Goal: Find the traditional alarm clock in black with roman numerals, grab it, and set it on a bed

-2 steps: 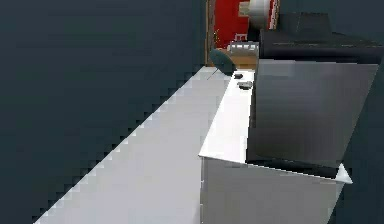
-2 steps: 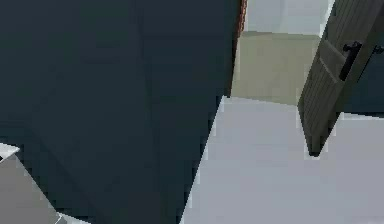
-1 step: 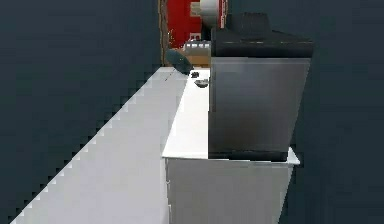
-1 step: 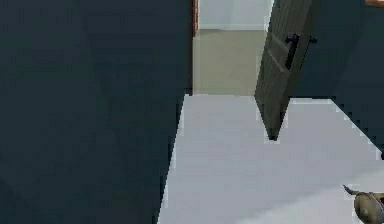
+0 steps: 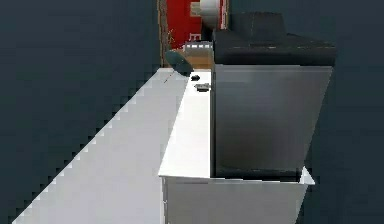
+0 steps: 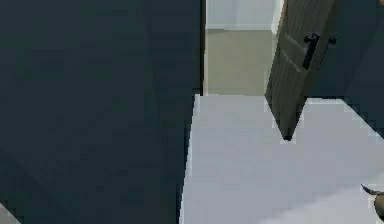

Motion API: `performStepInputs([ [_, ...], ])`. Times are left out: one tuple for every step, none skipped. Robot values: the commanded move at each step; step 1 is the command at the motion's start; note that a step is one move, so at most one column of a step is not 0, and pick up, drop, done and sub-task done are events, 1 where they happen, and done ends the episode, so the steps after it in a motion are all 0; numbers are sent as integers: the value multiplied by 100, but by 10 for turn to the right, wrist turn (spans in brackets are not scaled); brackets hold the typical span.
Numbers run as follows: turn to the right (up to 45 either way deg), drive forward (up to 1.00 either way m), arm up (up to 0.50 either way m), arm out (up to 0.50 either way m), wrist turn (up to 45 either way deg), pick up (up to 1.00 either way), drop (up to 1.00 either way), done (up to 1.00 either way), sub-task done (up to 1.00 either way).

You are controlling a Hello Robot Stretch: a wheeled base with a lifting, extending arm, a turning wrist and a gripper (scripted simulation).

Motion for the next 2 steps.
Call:
performStepInputs([
  [-360,0,0,0,0,0,0,0,0],
  [-30,0,0,0,0,0,0,0,0],
])
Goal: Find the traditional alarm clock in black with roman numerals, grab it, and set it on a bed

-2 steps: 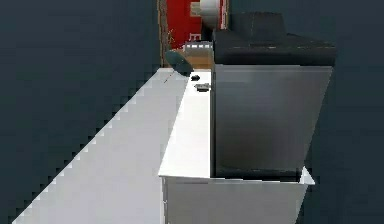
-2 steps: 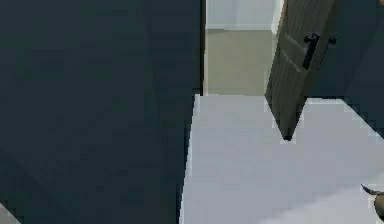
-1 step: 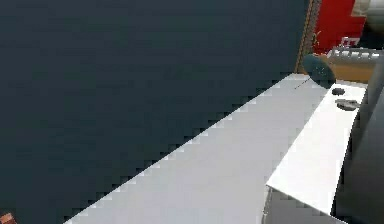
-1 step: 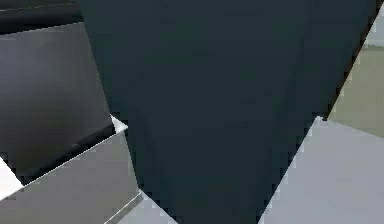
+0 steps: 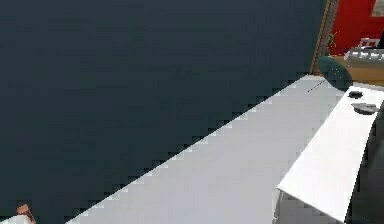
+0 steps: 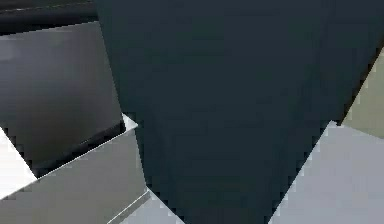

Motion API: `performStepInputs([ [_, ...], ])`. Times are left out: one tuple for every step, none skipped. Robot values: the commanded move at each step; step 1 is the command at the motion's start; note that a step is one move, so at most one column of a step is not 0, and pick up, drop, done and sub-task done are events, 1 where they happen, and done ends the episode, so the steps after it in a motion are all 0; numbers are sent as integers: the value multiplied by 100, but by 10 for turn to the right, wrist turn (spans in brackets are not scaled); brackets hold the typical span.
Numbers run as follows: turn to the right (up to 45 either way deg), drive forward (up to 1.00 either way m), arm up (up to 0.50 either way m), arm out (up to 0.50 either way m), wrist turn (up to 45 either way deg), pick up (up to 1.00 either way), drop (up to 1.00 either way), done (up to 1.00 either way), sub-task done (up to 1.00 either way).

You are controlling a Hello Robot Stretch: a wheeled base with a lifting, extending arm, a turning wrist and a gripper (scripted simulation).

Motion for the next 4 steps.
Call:
performStepInputs([
  [0,85,0,0,0,0,0,0,0],
  [390,0,0,0,0,0,0,0,0],
  [0,100,0,0,0,0,0,0,0],
  [270,0,0,0,0,0,0,0,0],
])
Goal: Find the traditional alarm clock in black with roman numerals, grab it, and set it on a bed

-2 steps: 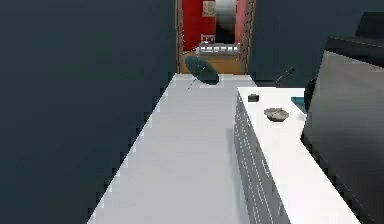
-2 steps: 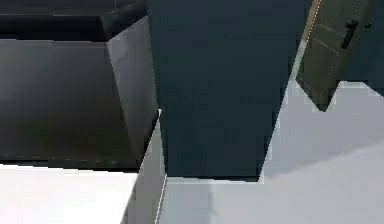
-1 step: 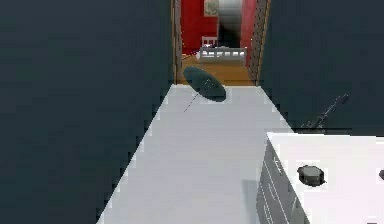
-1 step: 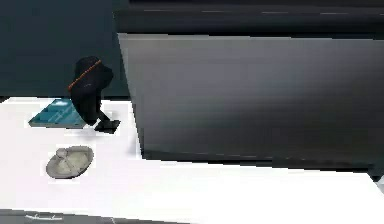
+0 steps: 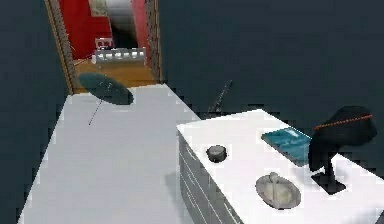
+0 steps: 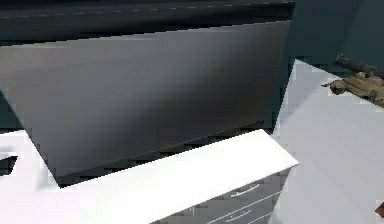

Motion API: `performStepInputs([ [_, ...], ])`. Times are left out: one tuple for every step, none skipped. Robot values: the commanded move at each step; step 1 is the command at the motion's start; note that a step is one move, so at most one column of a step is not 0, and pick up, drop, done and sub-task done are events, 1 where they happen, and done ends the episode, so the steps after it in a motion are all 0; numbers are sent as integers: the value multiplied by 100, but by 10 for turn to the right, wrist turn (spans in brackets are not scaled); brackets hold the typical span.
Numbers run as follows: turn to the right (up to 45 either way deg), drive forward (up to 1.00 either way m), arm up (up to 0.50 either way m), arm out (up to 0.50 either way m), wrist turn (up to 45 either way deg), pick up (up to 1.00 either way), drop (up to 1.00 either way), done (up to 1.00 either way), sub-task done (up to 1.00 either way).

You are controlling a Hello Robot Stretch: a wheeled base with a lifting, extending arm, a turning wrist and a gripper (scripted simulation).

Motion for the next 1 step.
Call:
performStepInputs([
  [30,0,0,0,0,0,0,0,0],
])
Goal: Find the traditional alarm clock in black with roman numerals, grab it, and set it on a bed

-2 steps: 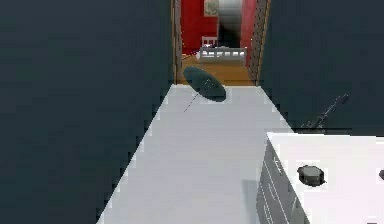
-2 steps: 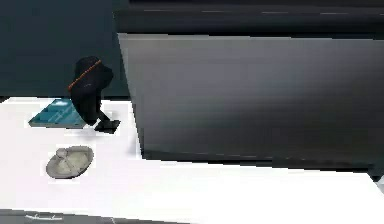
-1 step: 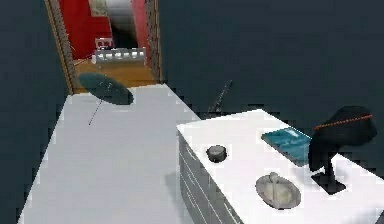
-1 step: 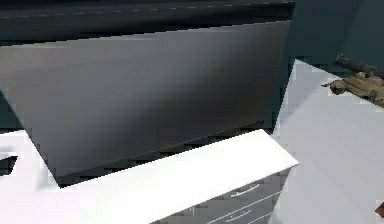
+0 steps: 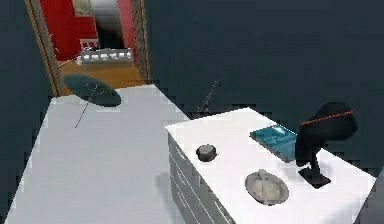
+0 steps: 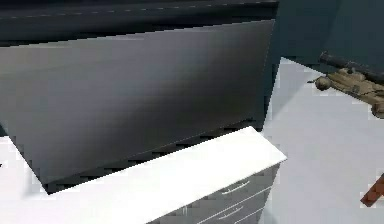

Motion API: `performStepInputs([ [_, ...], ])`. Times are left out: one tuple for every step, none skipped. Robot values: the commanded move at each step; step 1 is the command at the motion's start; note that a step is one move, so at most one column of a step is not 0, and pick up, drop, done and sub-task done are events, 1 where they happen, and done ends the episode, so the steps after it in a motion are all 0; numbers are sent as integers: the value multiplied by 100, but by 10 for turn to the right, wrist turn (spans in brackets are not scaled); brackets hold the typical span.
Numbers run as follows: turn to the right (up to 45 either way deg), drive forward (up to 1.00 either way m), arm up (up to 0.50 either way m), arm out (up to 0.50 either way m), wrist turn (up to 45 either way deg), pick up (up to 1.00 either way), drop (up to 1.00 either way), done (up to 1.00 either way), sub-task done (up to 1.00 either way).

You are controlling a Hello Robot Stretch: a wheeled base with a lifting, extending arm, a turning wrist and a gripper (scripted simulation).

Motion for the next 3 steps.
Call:
performStepInputs([
  [0,5,0,0,0,0,0,0,0],
  [-450,0,0,0,0,0,0,0,0],
  [-330,0,0,0,0,0,0,0,0],
])
